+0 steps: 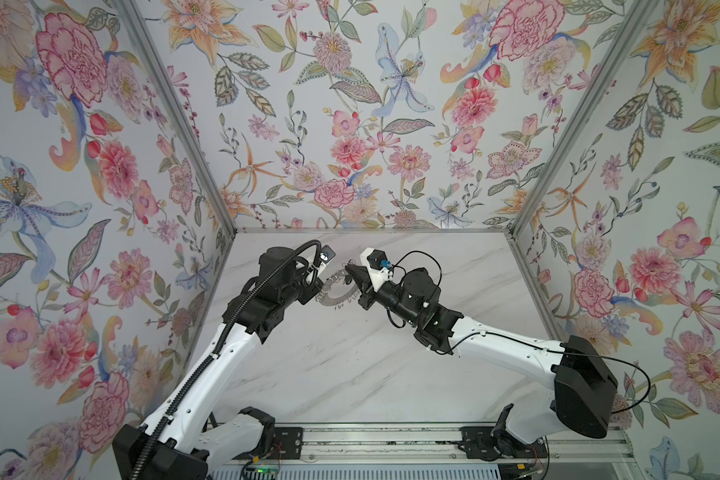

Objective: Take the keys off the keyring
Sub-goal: 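Pull the left gripper away from the plate holding the red-tagged key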

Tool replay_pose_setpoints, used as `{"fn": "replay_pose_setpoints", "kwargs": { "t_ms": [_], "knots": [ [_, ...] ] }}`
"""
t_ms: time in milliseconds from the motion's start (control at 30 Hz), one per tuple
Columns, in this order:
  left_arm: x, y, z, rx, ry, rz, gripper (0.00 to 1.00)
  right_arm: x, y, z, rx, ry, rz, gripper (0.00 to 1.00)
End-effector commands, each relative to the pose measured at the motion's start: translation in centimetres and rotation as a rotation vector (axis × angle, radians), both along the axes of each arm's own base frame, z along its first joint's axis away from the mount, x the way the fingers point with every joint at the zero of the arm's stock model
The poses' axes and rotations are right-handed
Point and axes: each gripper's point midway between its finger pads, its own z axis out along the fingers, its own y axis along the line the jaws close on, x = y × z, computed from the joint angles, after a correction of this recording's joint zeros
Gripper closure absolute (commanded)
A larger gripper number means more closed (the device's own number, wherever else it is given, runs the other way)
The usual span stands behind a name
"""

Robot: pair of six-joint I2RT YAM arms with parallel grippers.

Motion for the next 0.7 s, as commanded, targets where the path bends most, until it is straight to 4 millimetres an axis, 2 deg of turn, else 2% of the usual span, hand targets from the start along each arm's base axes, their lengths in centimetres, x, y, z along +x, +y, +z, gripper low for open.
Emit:
{"fn": "replay_pose_setpoints", "kwargs": {
  "t_ms": [0,133,300,533,667],
  "knots": [
    [-0.2,0.8,-1.7,-0.098,0.046,0.088,1.00,-0.2,-1.9,2.6,0.053,-0.040,-0.024,1.00],
    [-1.0,-1.0,-4.2,-0.273,0.114,0.061,1.00,0.2,-3.1,1.8,0.033,-0.018,-0.042,1.00],
    [-1.5,-3.3,-8.5,-0.460,0.285,0.073,1.00,0.8,-4.4,1.0,0.001,0.024,-0.056,1.00],
    [-2.6,-5.1,-14.3,-0.530,0.454,0.146,1.00,1.6,-6.4,0.0,-0.011,0.065,-0.095,1.00],
    [-3.2,-4.9,-17.2,-0.500,0.524,0.217,1.00,1.8,-6.9,-0.5,-0.018,0.080,-0.107,1.00]
  ]
}}
